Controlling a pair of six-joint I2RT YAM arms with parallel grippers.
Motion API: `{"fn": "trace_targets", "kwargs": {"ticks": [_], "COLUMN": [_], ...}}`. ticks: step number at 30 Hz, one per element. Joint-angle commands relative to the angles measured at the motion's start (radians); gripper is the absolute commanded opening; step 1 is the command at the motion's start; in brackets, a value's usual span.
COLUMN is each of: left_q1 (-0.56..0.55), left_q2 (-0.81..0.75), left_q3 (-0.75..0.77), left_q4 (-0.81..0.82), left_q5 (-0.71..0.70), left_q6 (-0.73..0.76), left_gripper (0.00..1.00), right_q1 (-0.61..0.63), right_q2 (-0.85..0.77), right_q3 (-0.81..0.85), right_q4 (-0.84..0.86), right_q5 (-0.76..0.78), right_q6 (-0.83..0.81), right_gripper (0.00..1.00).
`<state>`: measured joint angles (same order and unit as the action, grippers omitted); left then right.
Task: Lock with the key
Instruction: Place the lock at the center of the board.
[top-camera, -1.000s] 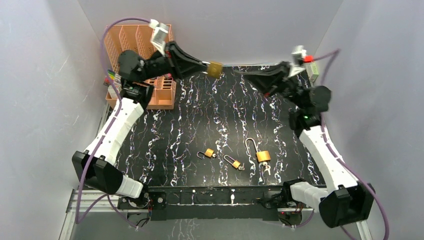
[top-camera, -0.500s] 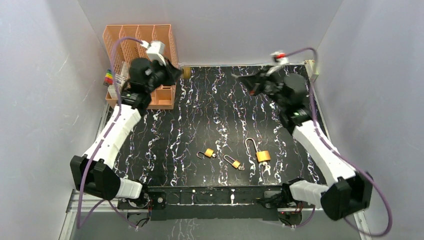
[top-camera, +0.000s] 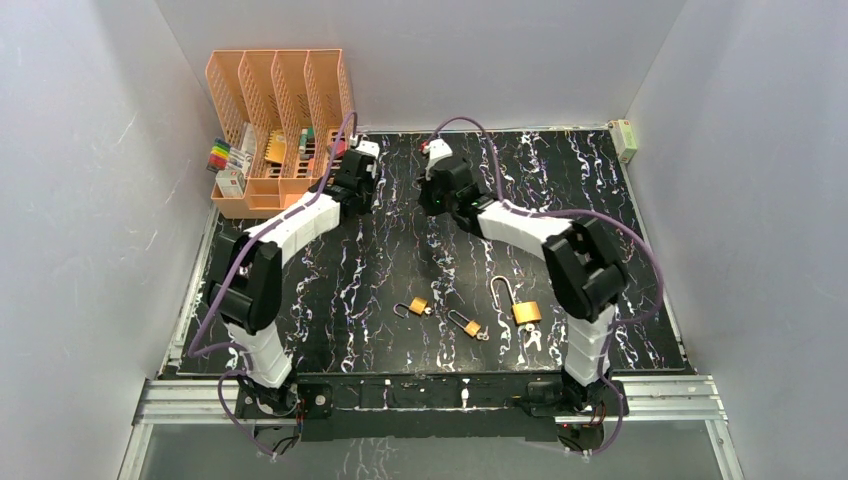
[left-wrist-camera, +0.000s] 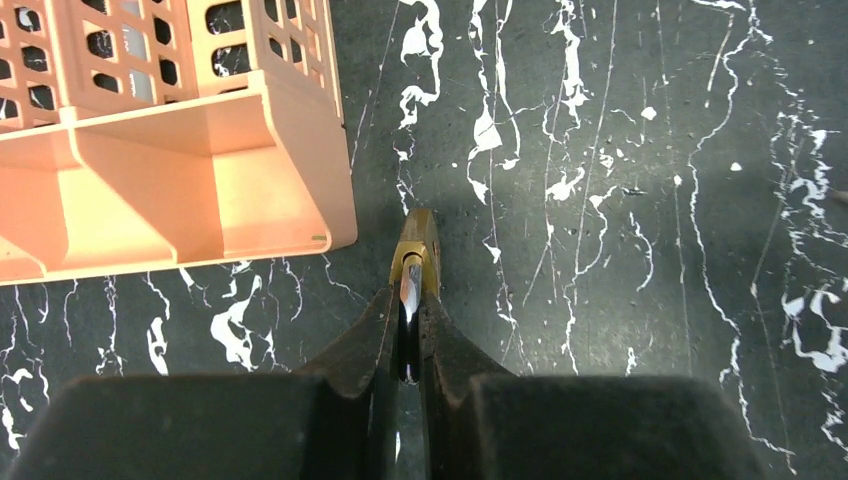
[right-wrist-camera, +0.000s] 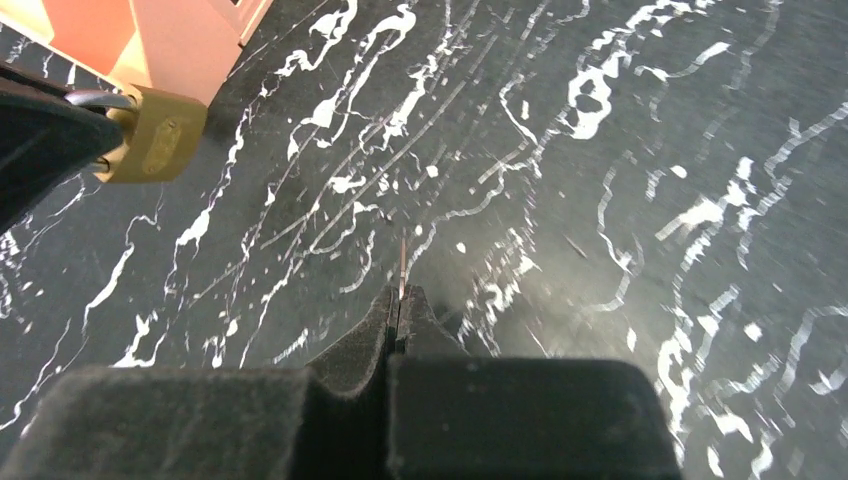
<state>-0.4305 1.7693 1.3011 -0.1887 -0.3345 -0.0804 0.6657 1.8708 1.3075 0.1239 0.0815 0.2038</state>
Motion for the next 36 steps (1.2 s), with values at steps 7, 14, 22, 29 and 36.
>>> {"fn": "trace_targets", "kwargs": {"ticks": [7,14,22,29,36], "left_q1": [0.033,0.054,0.061,0.073,0.081], "left_q2": [0.114,0.192,0.222,0.180,0.071], "left_q3": [0.114,0.183,0.236,0.283,0.318], "left_q4": [0.045,-0.014,-0.060,-0.093,-0.144], "left_q5": [0.093,0.117,0.111,0.121,0.133], "left_q6": [-0.029,-0.044,-0.050,-0.046,-0.031], "left_gripper": [0.00,0.00,0.14,0.39,0.49], "right_q1": [0.028,0.027,0.026,0.006,0.063], "right_q2": [0.227,0.357,0.381,0.197,-0.213], "right_q3": [0.143,0.200,0.217,0.096,-0.204], "right_q4": [0.264,0.372,0.355,0.290,0.119], "right_q5": [-0.147,-0.272,-0.291,-0.312,-0.310], "right_q6": [0.032,0.108,0.117,0.020,-0.229], "right_gripper": [0.00,0.00,0.36,0.62,0.68]}}
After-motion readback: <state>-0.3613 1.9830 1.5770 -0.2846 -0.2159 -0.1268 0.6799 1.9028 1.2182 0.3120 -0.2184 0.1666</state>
